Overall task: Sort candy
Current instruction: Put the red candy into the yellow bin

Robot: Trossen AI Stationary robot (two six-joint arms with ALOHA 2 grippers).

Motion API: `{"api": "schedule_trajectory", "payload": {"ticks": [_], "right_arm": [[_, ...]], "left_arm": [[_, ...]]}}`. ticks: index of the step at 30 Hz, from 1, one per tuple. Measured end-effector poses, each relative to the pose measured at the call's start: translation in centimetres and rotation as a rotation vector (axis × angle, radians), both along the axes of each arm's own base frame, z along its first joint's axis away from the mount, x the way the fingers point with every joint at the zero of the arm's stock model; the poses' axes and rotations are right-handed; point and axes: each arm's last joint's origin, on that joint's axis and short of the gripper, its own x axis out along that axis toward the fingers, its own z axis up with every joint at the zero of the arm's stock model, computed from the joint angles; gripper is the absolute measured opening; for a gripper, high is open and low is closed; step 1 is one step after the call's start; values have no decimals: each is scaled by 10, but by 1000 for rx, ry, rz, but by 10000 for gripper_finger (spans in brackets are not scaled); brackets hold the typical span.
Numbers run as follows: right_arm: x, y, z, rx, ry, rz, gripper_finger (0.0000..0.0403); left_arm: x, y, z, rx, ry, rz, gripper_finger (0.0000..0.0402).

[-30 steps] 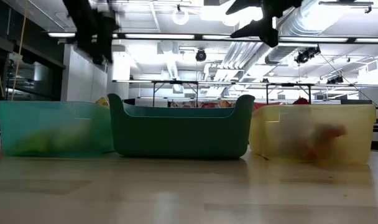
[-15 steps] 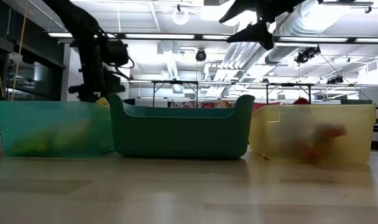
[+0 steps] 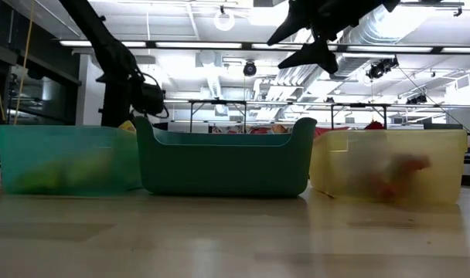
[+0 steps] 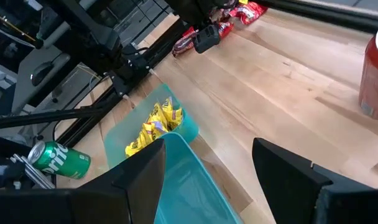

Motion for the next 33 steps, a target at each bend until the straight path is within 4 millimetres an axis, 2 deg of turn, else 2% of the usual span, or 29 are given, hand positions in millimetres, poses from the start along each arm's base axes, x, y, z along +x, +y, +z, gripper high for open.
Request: {"api": "schedule_trajectory", "payload": {"ticks": [4, 7, 10, 13, 15, 19, 22, 25, 28, 30, 33], "right_arm": [[1, 0, -2, 9, 5, -4, 236], [1, 0, -1, 14, 3, -7, 236], [1, 0, -1, 14, 2, -7, 236], [1, 0, -1, 12, 0, -5, 236], [2, 0, 0, 18, -20, 12, 236], [8, 3, 15, 1, -182, 143, 236], [12, 5, 31, -22, -346, 211, 236], [13, 5, 43, -64, -463, 219, 236], [13, 8, 49, -129, -497, 244, 236], [15, 13, 55, -195, -500, 278, 236], [22, 21, 63, -294, -469, 323, 236]], "left_arm": [[2, 2, -11, -28, 34, -1, 194], [2, 2, -13, -39, 38, -3, 172], [3, 1, -8, -30, 17, -33, 122], [0, -2, 1, -27, -8, -67, 46], [-2, -5, 16, -2, -63, -88, 16], [-7, -15, 58, 103, -232, -114, 22], [-9, -32, 97, 195, -463, -182, 12], [-7, -58, 136, 257, -753, -347, 6], [-4, -90, 168, 291, -997, -564, 6], [1, -113, 181, 290, -1102, -717, 4], [9, -143, 188, 256, -1165, -871, 3]]}}
